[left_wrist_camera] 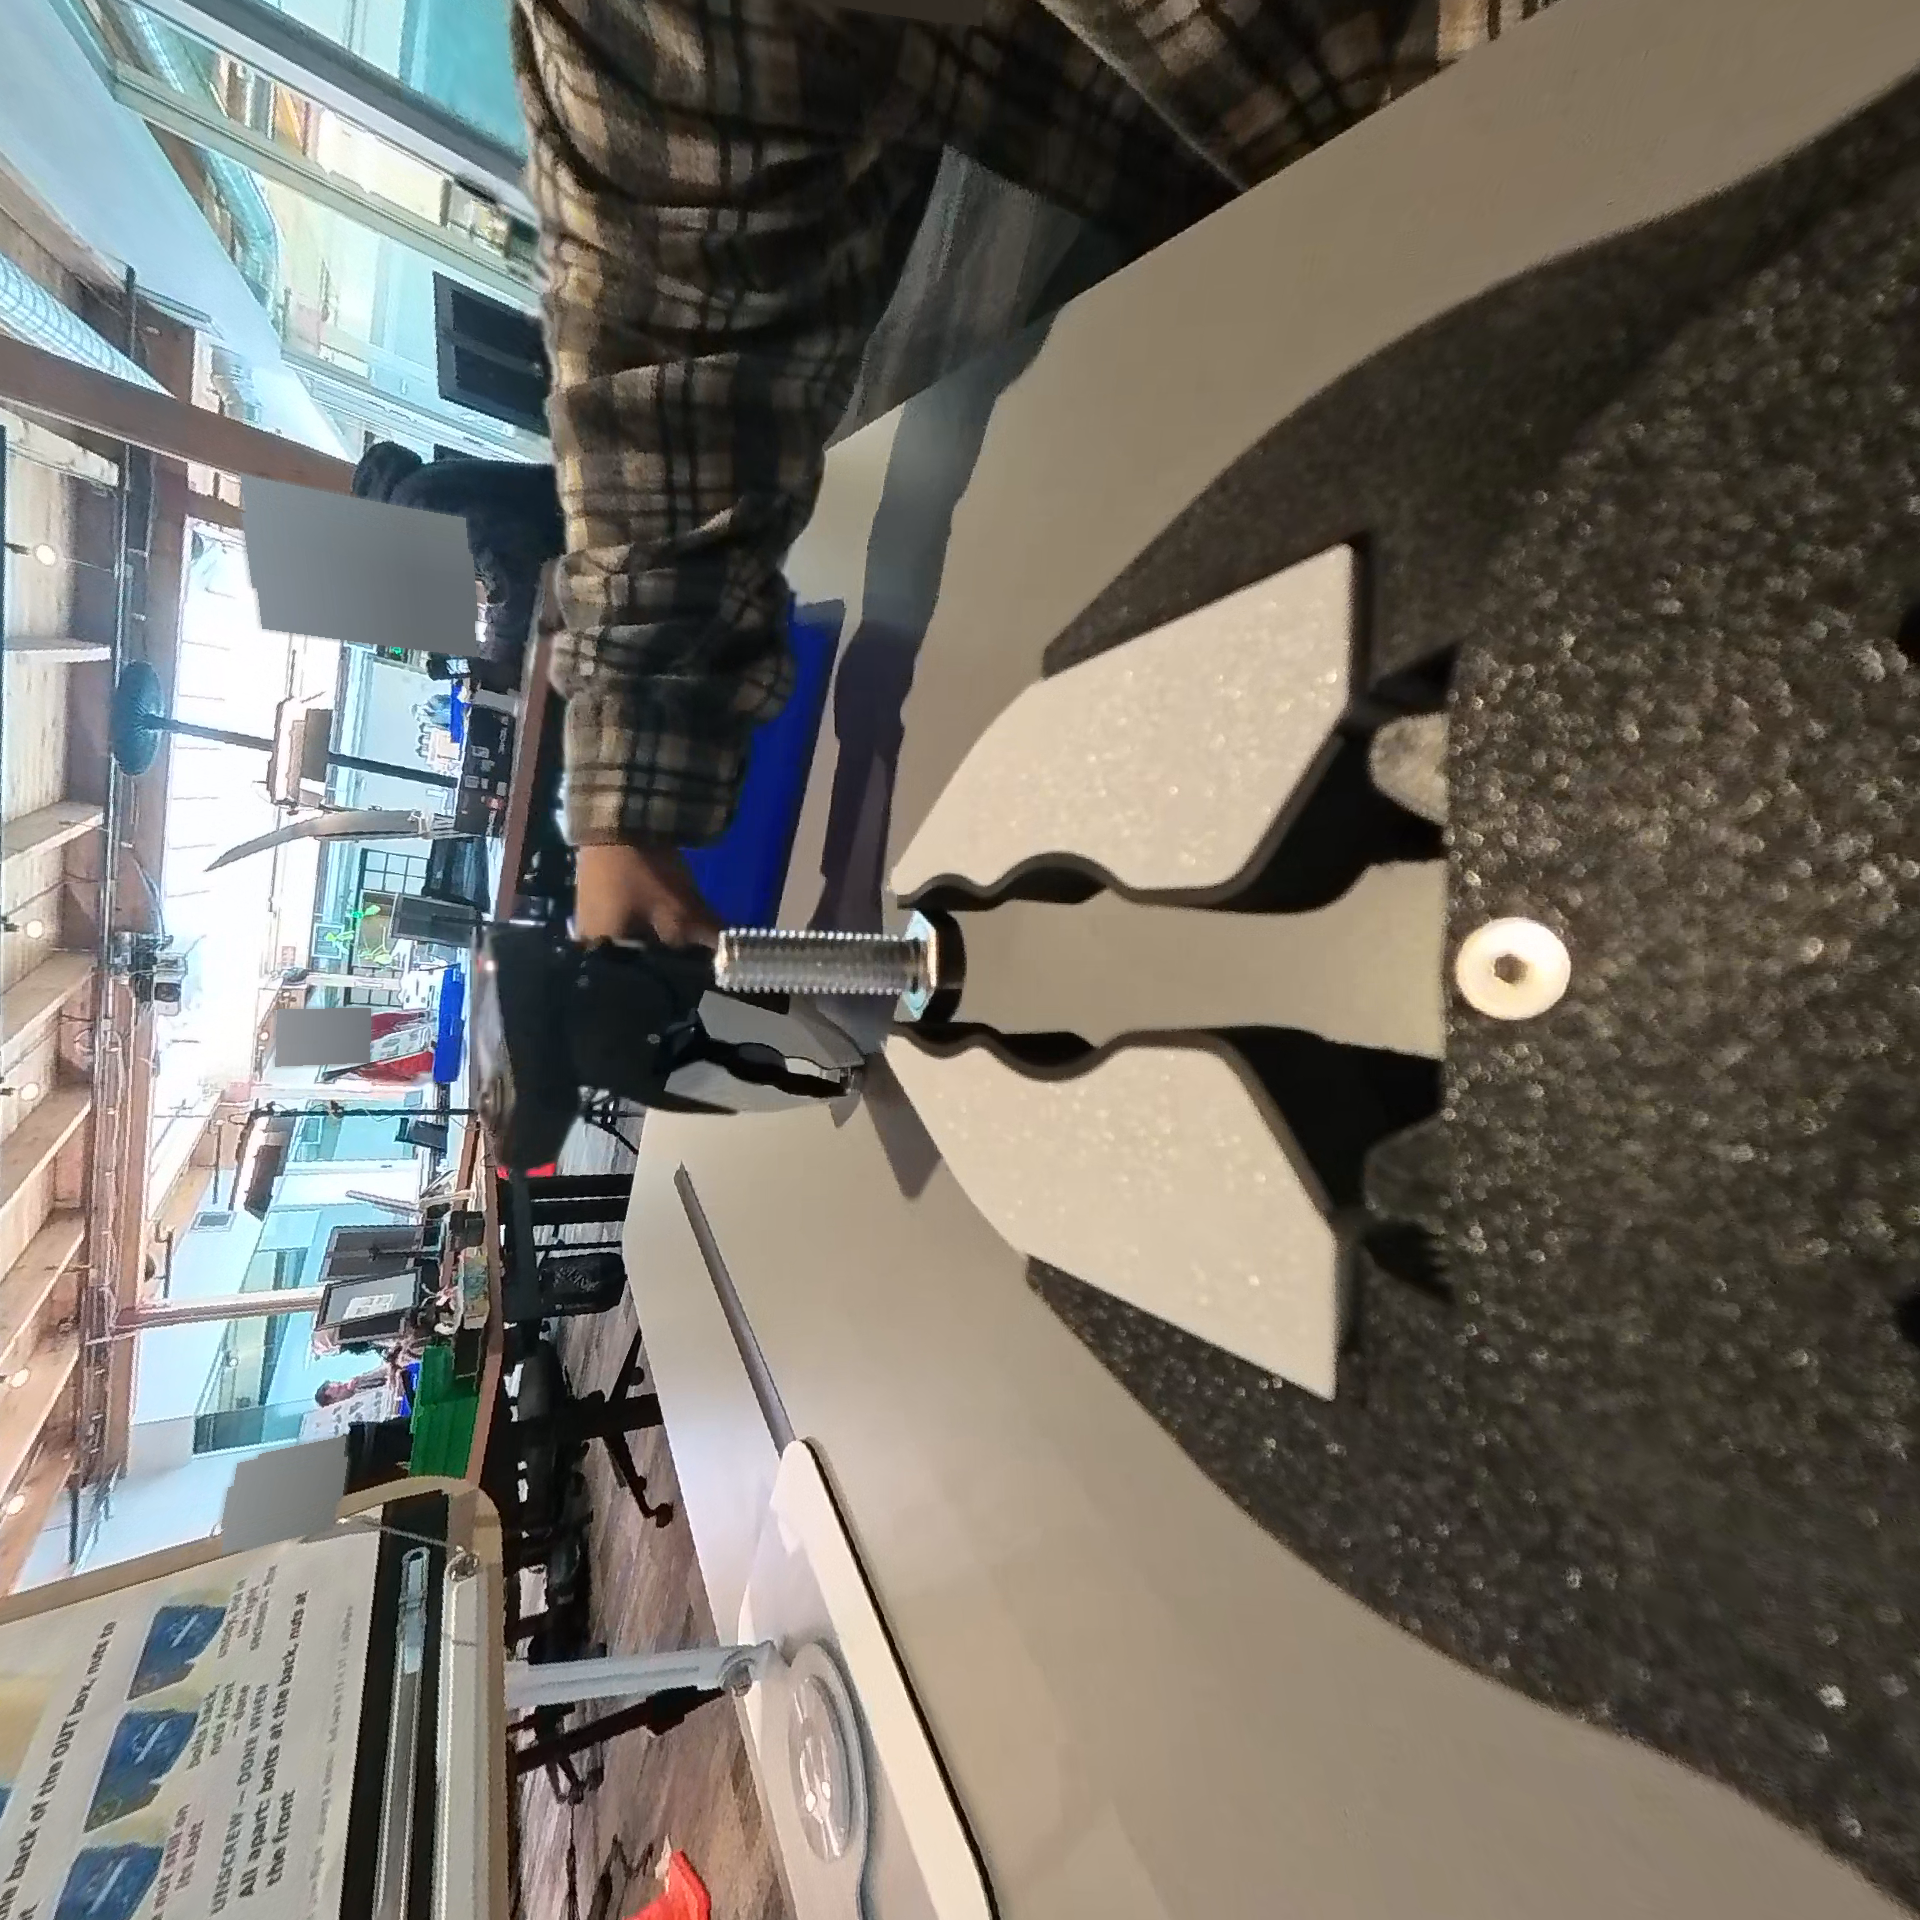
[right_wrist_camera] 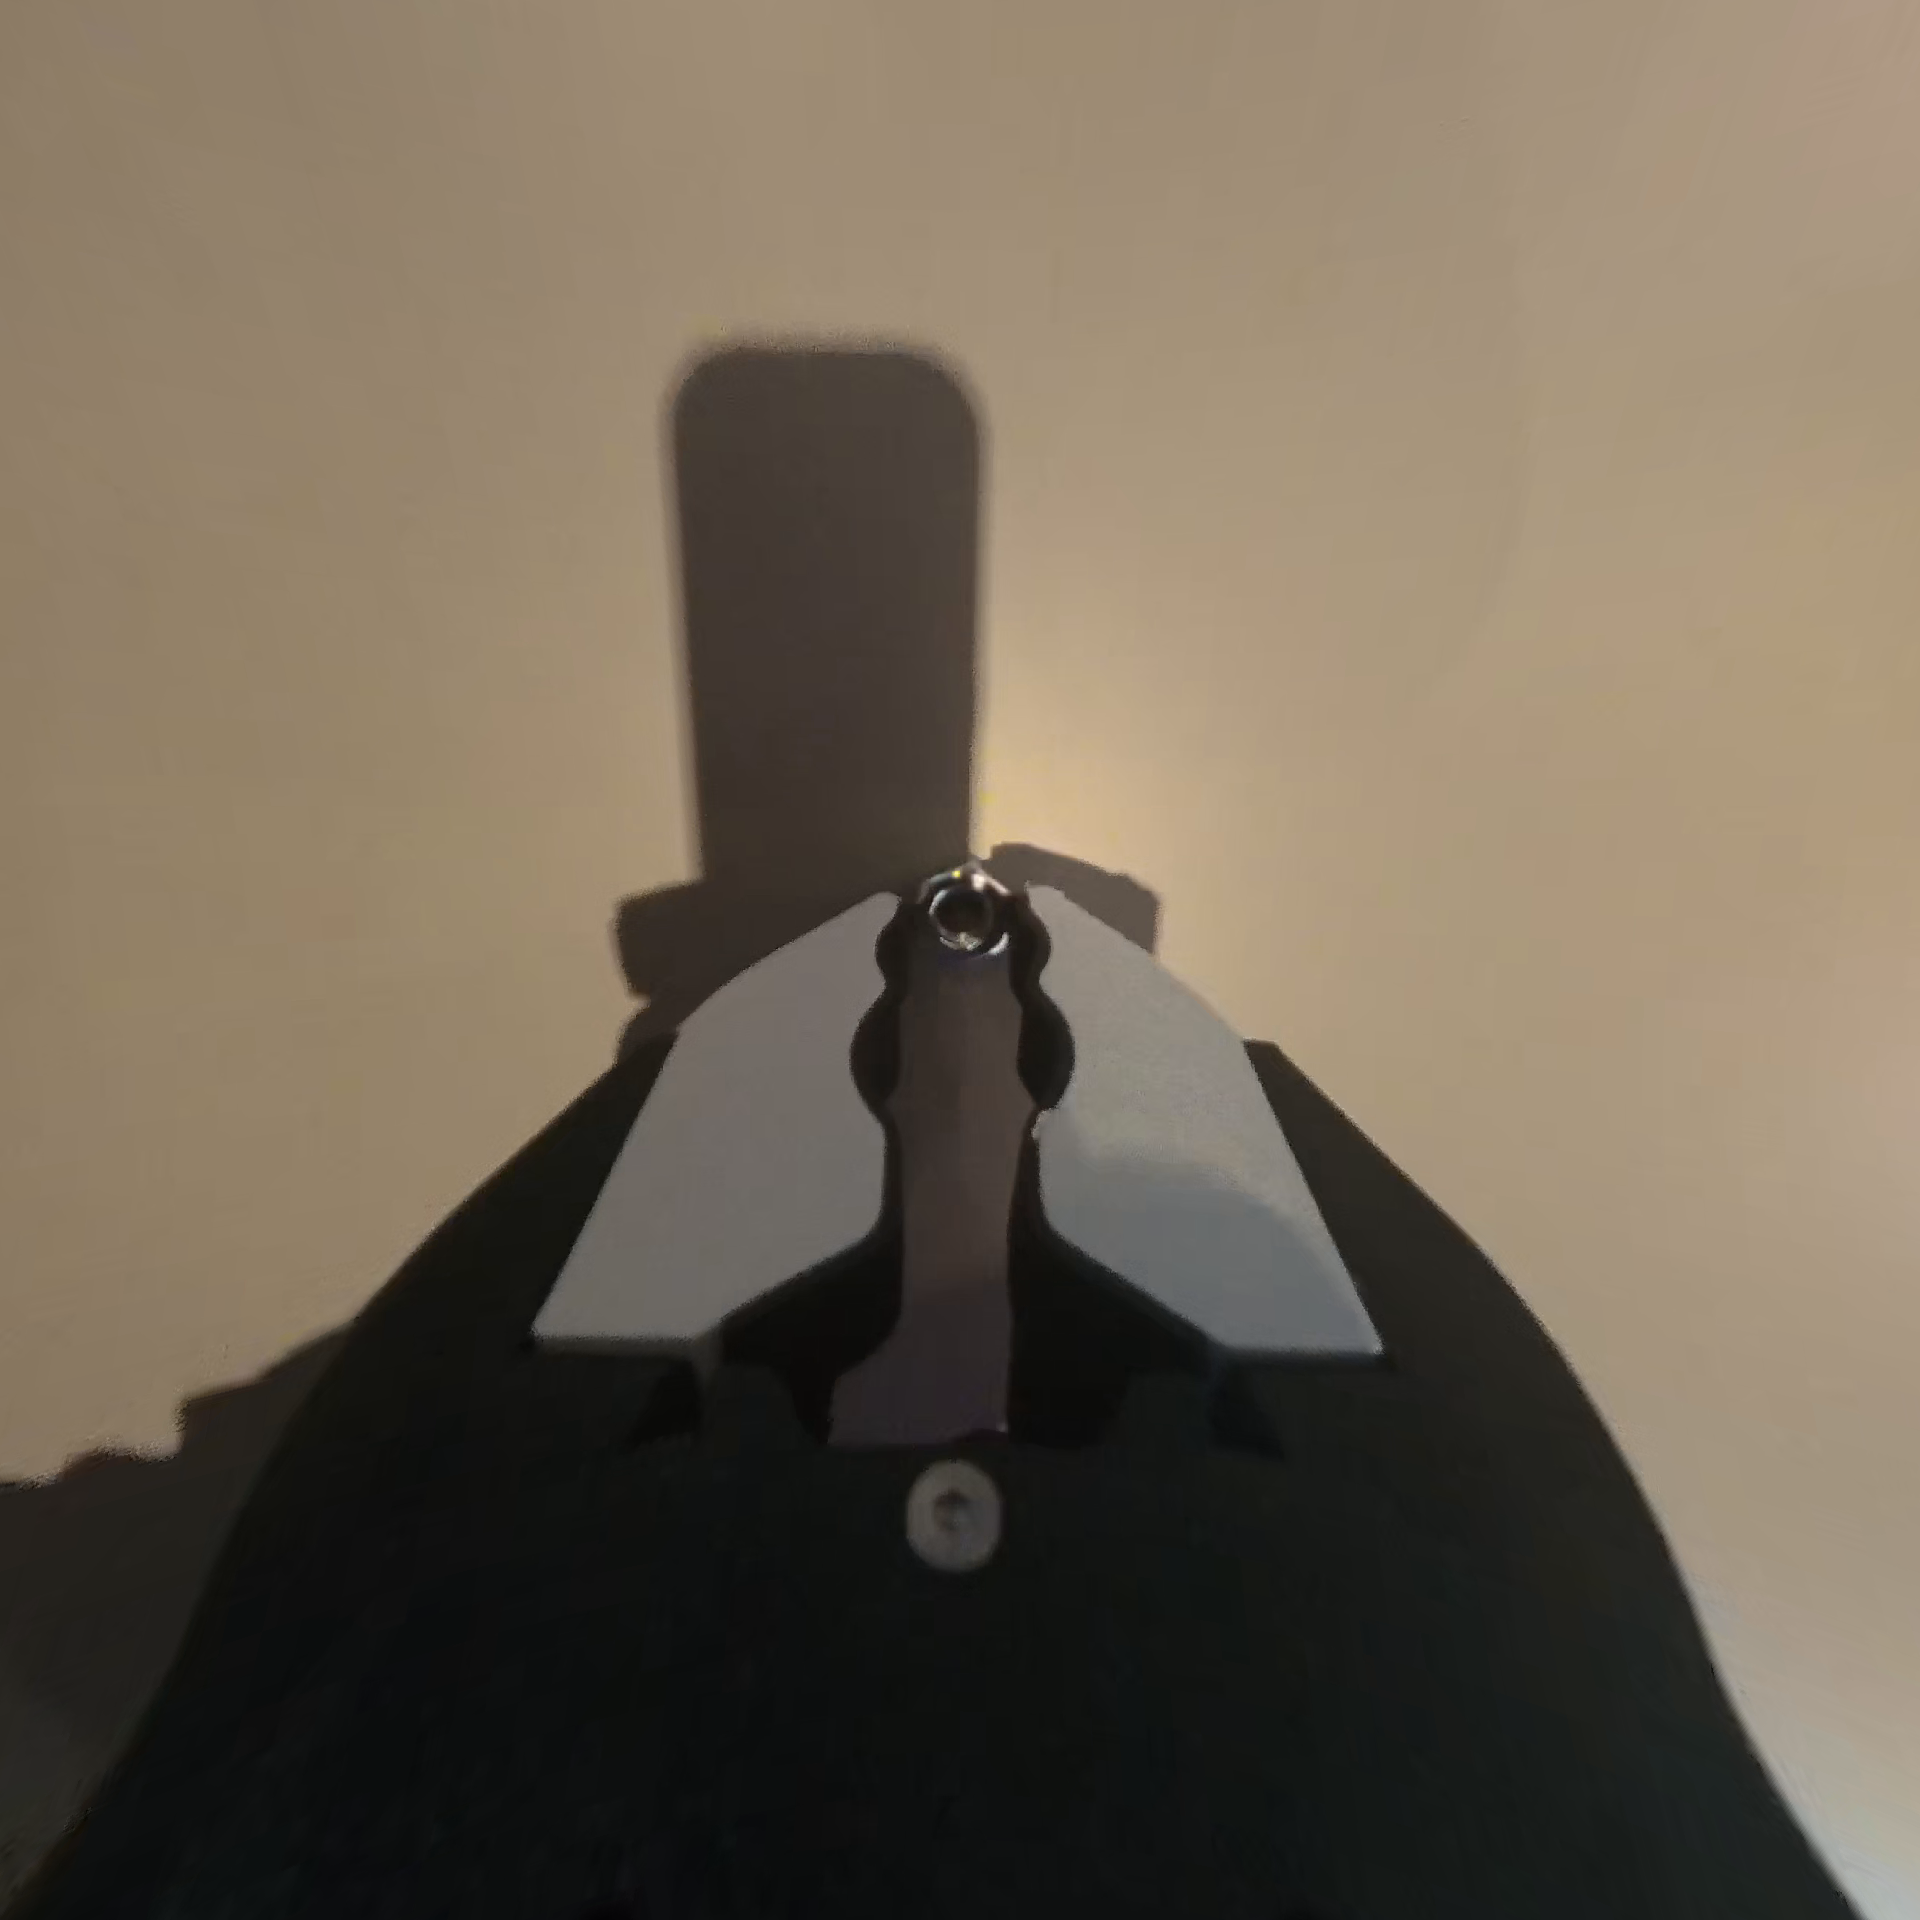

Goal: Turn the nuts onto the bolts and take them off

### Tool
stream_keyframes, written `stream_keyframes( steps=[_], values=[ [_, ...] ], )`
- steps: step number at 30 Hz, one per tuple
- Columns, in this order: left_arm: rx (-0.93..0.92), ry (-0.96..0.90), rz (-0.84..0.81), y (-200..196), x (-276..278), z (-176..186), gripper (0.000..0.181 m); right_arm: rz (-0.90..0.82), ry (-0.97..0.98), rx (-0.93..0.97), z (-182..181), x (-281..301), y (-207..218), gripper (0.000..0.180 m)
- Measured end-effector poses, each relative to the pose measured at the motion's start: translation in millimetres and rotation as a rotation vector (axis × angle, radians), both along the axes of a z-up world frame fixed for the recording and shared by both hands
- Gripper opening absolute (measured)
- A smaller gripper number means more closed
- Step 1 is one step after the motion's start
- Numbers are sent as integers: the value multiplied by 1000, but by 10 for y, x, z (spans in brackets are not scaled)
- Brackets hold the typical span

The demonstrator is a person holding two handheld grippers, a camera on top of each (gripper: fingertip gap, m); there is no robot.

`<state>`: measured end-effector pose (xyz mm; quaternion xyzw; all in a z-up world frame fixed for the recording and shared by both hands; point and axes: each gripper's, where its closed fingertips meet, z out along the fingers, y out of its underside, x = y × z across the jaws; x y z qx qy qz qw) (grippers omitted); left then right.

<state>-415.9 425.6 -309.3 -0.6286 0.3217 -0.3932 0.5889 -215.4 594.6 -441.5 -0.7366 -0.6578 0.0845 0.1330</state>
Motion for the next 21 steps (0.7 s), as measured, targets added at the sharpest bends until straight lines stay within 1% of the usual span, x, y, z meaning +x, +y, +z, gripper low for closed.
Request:
stream_keyframes(
  steps=[1,3,5,7,9,13,16,18,21],
  values=[
    [1,2,0,-1,4,-2,19,-11,27,1,2,-16,-21,17],
    [2,10,1,0,10,-16,19,-34,99,16,38,-88,-89,17],
    [4,23,5,7,14,-40,19,-31,211,31,166,-266,-256,17],
    [1,40,5,15,25,-77,19,19,314,46,361,-507,-525,16],
    [2,69,2,20,42,-127,19,103,373,71,580,-747,-827,17],
    [20,174,-3,16,98,-249,19,293,389,126,1086,-1143,-1327,17],
    [35,247,-2,4,138,-305,19,421,417,117,1437,-1406,-1603,17],
    [38,280,-2,-7,156,-329,19,482,391,105,1532,-1533,-1702,17],
    [27,301,1,-9,167,-359,19,535,346,75,1531,-1683,-1776,17]
  ],
)
